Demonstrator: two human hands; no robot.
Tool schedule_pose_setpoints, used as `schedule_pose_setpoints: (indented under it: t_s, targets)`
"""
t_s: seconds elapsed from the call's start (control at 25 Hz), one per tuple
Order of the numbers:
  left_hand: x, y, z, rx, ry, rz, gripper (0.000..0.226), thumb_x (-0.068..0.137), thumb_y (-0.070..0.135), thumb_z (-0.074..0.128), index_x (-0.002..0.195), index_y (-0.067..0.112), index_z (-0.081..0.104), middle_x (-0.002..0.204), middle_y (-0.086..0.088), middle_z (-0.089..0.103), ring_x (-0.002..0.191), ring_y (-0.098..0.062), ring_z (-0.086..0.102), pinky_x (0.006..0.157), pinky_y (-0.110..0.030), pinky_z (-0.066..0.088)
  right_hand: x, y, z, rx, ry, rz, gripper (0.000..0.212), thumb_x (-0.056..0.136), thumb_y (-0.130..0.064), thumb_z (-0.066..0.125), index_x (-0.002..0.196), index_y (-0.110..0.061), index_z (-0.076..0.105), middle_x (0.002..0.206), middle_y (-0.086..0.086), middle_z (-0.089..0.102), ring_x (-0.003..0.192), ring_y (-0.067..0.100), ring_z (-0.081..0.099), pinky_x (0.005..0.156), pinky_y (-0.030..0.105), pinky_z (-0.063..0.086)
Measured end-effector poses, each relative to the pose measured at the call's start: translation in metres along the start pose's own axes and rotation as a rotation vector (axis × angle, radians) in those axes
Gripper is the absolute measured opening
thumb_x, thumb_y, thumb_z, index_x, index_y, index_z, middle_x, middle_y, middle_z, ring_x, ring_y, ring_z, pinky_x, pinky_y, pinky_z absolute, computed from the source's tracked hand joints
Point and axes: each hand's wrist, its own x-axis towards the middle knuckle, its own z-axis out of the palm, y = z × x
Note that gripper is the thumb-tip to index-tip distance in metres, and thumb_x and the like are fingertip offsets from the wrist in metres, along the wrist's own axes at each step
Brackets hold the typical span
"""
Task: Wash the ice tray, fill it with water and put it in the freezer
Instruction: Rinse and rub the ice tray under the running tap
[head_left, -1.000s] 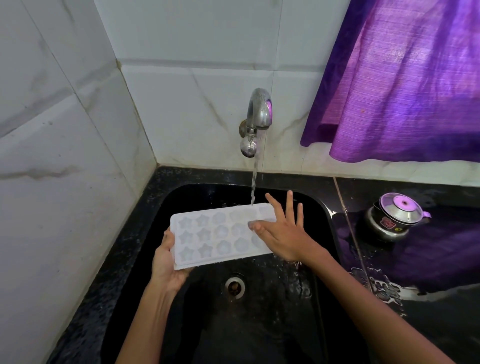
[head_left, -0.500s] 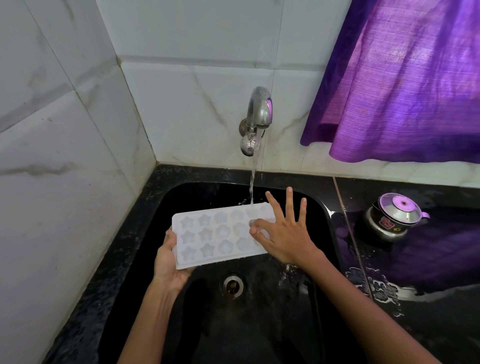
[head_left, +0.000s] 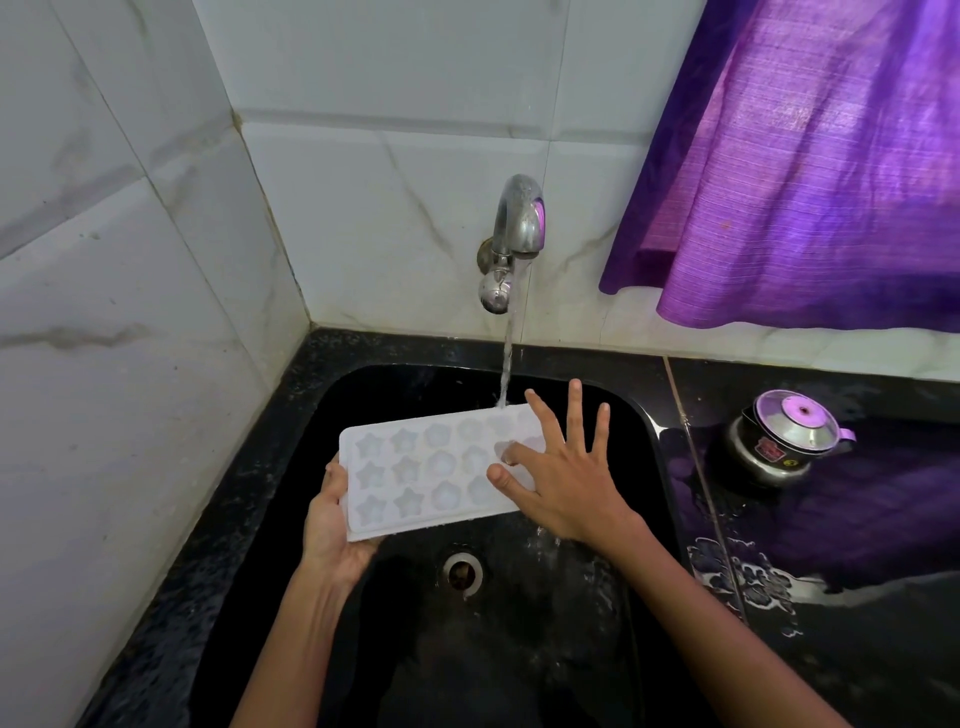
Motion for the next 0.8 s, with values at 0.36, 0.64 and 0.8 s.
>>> schedule_pose_setpoints:
  t_s: [0.36, 0.64, 0.8]
  targets:
    - [0.004, 0.003, 0.003, 0.022, 0.022, 0.025, 0.033, 0.102, 0.036, 0.029, 0.111, 0.026, 0.059, 0.097, -0.002, 0.075, 0.087, -0.025, 0.072, 0.059, -0.044, 0.06, 0.006, -0.004, -0.004, -0.023, -0.009, 0.009, 0.077, 0.08, -0.075, 0.003, 0.115, -0.036, 0.059, 0.161, 0.004, -0.009, 0.127, 0.032, -0.047, 0.093, 0.049, -0.043]
    - [0.005, 0.001, 0.0, -0.008, 0.019, 0.008, 0.034, 0.102, 0.037, 0.028, 0.109, 0.027, 0.061, 0.099, -0.002, 0.075, 0.086, -0.025, 0.072, 0.06, -0.045, 0.06, 0.002, -0.002, 0.001, 0.001, -0.029, 0.042, 0.068, 0.085, -0.072, 0.008, 0.128, -0.04, 0.049, 0.16, 0.001, -0.015, 0.125, 0.031, -0.048, 0.094, 0.049, -0.041]
    - [0.004, 0.004, -0.001, 0.009, 0.018, 0.009, 0.035, 0.103, 0.037, 0.028, 0.11, 0.027, 0.061, 0.099, -0.002, 0.075, 0.087, -0.025, 0.072, 0.059, -0.043, 0.06, -0.003, 0.002, -0.001, 0.191, -0.066, 0.032, 0.073, 0.079, -0.072, 0.004, 0.122, -0.039, 0.052, 0.16, -0.002, -0.016, 0.123, 0.028, -0.052, 0.096, 0.046, -0.039]
